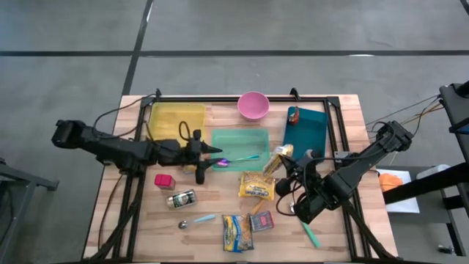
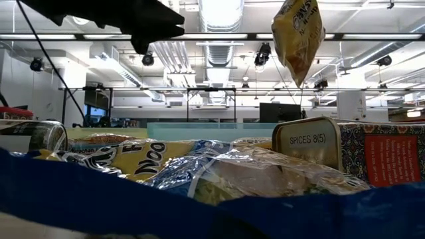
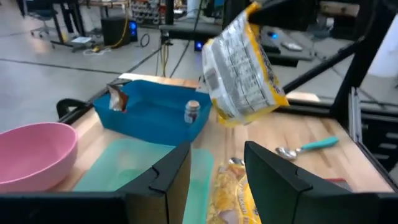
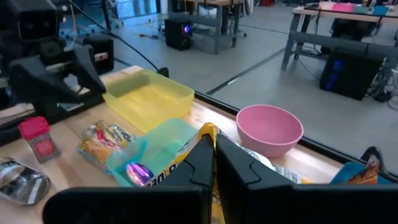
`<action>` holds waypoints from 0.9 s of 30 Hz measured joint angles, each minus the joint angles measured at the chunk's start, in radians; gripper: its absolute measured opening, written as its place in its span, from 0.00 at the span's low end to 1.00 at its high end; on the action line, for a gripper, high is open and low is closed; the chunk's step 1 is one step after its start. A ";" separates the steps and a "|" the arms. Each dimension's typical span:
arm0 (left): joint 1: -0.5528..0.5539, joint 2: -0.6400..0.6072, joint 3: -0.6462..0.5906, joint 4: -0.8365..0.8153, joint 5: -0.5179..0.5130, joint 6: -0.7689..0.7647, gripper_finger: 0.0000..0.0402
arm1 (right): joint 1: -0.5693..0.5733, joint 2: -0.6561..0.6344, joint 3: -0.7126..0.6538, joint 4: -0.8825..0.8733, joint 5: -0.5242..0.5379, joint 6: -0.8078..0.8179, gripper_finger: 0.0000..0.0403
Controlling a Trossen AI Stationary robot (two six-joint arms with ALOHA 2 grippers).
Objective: Pick & Place Food Item
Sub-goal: Put the right yellow noodle pack into the yellow bin
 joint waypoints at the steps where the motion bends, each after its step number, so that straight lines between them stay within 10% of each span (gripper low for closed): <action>1: -0.010 0.013 0.019 -0.023 -0.003 0.000 0.40 | 0.000 0.000 0.000 0.010 0.000 0.000 0.02; 8: -0.058 0.157 0.236 -0.282 -0.029 0.003 0.45 | -0.018 0.001 -0.002 0.031 0.007 0.012 0.02; 18: -0.070 0.394 0.551 -0.603 -0.053 -0.078 0.84 | -0.033 0.001 -0.018 0.033 0.014 0.024 0.02; 27: -0.100 0.526 0.701 -0.624 -0.301 -0.116 0.96 | -0.062 0.002 -0.053 0.088 0.047 0.094 0.02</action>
